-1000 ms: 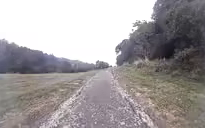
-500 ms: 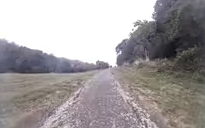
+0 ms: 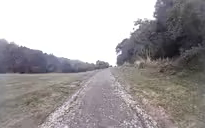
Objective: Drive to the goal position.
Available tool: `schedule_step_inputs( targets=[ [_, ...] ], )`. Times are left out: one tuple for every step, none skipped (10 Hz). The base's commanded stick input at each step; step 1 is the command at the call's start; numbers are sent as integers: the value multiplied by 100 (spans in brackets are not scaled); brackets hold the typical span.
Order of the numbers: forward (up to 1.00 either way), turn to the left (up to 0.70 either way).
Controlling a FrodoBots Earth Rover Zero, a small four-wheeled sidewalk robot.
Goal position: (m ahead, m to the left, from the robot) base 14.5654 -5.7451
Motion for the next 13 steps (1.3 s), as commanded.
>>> schedule_step_inputs(
  targets=[
    [45,0],
    [45,0],
    [45,0],
    [45,0],
    [45,0],
    [45,0],
    [45,0],
    [45,0],
    [45,0],
    [45,0],
    [45,0],
    [45,0],
    [45,0]
  ],
)
